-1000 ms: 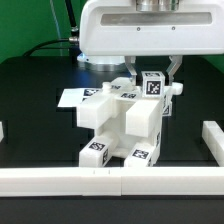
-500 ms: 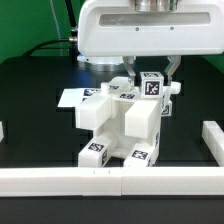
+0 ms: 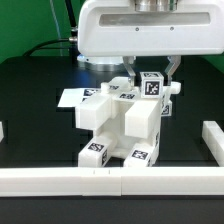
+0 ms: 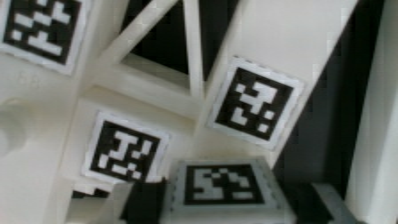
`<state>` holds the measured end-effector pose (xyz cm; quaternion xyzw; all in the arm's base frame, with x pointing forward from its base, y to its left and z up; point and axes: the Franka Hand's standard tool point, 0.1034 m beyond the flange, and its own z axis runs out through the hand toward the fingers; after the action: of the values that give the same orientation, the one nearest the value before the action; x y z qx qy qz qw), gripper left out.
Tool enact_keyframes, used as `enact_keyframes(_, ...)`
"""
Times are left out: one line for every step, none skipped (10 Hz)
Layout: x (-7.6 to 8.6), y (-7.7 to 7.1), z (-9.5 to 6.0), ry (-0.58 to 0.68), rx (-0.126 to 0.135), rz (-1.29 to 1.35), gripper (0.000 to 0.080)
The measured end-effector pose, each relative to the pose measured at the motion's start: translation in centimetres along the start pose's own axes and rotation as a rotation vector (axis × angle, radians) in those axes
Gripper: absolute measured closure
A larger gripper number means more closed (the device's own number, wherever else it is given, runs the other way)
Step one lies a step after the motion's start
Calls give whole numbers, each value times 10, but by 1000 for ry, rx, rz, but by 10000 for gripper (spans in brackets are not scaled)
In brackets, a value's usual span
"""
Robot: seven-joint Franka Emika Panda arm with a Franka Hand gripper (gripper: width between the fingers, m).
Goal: Assemble chair
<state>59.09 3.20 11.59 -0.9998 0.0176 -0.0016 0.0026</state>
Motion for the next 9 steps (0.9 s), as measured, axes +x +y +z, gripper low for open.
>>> enact_keyframes(0, 0, 0, 0, 1, 13, 511)
enact_keyframes(0, -1, 0, 0, 2, 77, 511)
enact_keyframes(0, -1, 0, 0, 2, 126, 511)
enact_keyframes(0, -1, 0, 0, 3, 197, 511)
enact_keyframes(0, -2, 0, 0, 3, 251, 511)
enact_keyframes(0, -2, 0, 1, 3, 326, 511)
enact_keyframes(0, -3, 0, 1, 3, 382, 511)
enact_keyframes(0, -3, 0, 0, 4, 443, 511)
enact_keyframes(0, -4, 0, 0, 5, 511, 511)
